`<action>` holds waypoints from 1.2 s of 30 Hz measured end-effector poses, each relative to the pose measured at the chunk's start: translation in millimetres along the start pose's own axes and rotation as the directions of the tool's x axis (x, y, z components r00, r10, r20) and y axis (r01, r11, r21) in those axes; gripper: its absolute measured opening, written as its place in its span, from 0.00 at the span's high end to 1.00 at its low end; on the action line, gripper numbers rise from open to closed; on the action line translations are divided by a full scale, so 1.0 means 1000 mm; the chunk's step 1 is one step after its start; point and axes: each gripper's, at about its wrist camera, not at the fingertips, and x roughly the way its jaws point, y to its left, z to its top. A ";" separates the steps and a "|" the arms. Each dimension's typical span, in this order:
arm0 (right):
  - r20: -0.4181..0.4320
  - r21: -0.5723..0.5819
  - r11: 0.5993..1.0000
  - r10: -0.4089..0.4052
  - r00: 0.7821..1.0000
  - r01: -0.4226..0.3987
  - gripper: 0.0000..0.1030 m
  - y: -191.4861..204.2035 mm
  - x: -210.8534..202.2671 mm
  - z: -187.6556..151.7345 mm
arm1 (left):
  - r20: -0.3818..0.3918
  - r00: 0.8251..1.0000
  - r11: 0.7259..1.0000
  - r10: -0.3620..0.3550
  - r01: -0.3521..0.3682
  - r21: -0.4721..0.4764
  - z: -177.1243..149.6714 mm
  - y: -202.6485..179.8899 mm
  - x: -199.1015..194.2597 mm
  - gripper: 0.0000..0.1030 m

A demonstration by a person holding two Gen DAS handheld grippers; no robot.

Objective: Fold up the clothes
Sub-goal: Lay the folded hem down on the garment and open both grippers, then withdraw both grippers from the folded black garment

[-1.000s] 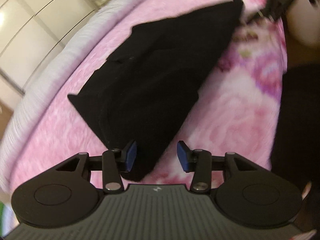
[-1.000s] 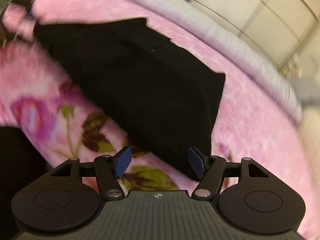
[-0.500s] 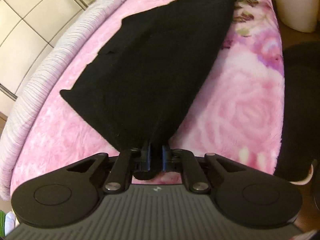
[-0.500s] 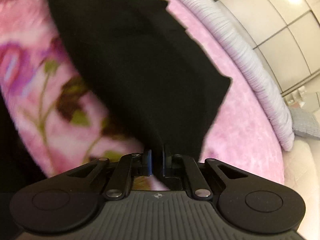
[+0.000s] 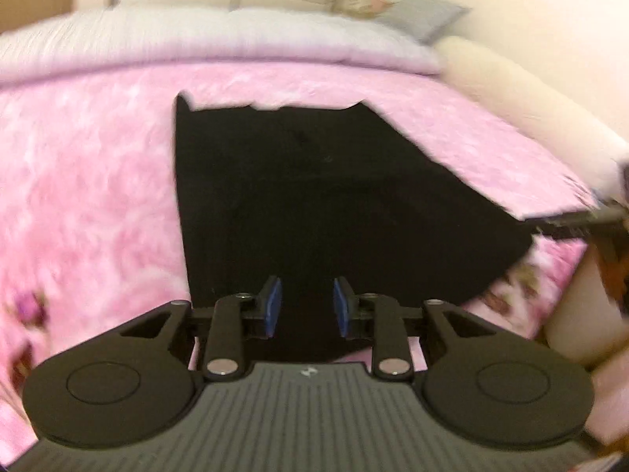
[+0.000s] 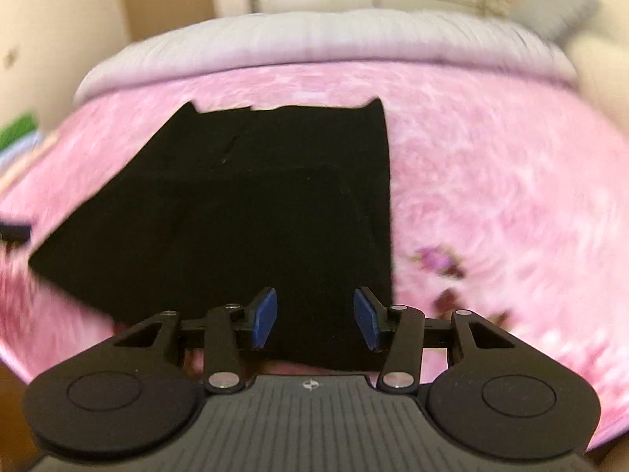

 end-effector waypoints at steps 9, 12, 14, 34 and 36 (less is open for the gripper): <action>-0.066 0.111 0.982 -0.144 0.987 0.150 0.53 -0.002 0.004 -0.026 | -0.102 0.967 0.958 0.235 -0.249 -0.146 -0.021 -0.022 -0.003 0.71; -0.123 0.185 0.959 -0.196 0.973 0.217 0.41 0.003 -0.011 -0.028 | -0.092 0.950 0.944 0.299 -0.308 -0.114 -0.021 -0.048 -0.025 0.57; -0.117 0.200 0.956 -0.193 0.974 0.214 0.40 0.011 -0.024 -0.033 | -0.060 0.951 0.945 0.305 -0.309 -0.102 -0.020 -0.066 -0.041 0.56; 0.081 0.065 0.991 -0.124 0.989 0.119 0.14 0.114 -0.148 -0.034 | 0.138 0.920 0.930 0.367 -0.361 -0.063 -0.035 -0.139 -0.149 0.38; 0.088 0.057 0.992 -0.113 0.990 0.108 0.14 0.116 -0.152 -0.035 | 0.149 0.916 0.928 0.373 -0.367 -0.069 -0.037 -0.141 -0.155 0.36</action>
